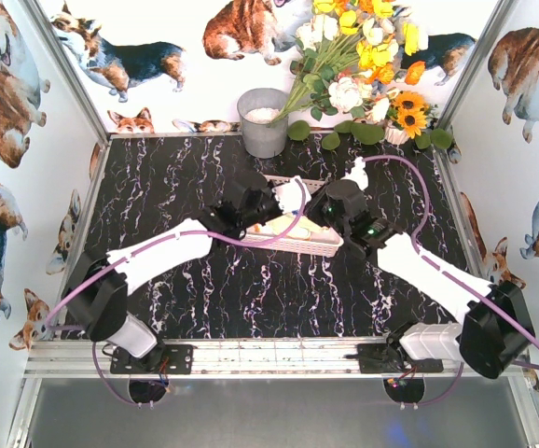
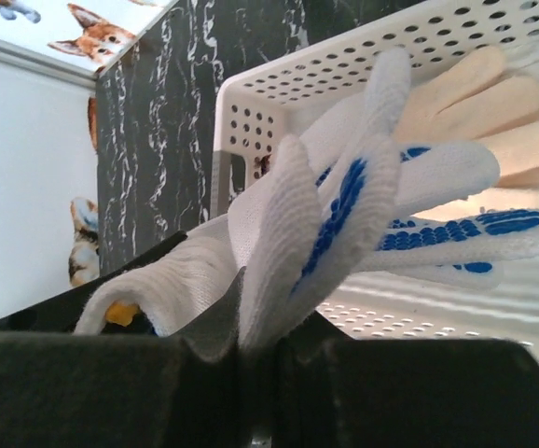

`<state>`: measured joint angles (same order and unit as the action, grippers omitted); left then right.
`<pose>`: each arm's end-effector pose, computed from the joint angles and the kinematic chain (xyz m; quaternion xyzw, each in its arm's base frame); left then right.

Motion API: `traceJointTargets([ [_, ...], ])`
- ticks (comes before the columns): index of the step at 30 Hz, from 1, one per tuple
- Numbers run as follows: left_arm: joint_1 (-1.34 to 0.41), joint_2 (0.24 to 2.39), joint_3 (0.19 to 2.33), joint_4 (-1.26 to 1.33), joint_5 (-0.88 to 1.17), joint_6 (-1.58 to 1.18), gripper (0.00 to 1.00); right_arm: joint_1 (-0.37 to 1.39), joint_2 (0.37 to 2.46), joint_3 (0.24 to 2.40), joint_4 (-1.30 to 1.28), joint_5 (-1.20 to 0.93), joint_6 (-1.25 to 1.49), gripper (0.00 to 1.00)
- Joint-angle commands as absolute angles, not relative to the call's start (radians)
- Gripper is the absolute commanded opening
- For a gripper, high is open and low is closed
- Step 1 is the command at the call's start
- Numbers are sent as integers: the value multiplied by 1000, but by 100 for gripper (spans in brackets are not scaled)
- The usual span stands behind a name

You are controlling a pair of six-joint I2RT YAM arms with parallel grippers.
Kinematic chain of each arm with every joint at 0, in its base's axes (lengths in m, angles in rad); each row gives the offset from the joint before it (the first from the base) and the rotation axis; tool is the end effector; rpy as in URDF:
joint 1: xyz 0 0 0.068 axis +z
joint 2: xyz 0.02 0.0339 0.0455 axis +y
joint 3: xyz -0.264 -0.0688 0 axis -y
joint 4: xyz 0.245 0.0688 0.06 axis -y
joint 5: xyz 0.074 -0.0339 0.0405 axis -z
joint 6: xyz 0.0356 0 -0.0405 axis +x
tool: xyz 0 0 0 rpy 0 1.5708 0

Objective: Put the gloves into the storage basket
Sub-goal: Place the glove in the bin.

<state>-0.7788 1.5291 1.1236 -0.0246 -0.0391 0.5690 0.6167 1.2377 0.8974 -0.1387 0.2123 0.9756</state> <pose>0.2554 -0.2500 0.2901 0.5169 0.6642 -0.0402 0.5386 0.2337 0.1565 0.2876 0.2058 0.8264 0.3056 0.4258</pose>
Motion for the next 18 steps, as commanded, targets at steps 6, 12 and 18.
traceJointTargets([
  [6, -655, 1571, 1227, -105, 76, 489, 0, 577, 1246, 1014, -261, 237, 905, 0],
  [12, -650, 1504, 1215, -217, 188, 408, 0, 541, 1232, 1059, -395, 169, 903, 0],
  [18, -650, 1432, 1201, -323, 334, 273, 0, 535, 1235, 1184, -669, 123, 859, 0],
])
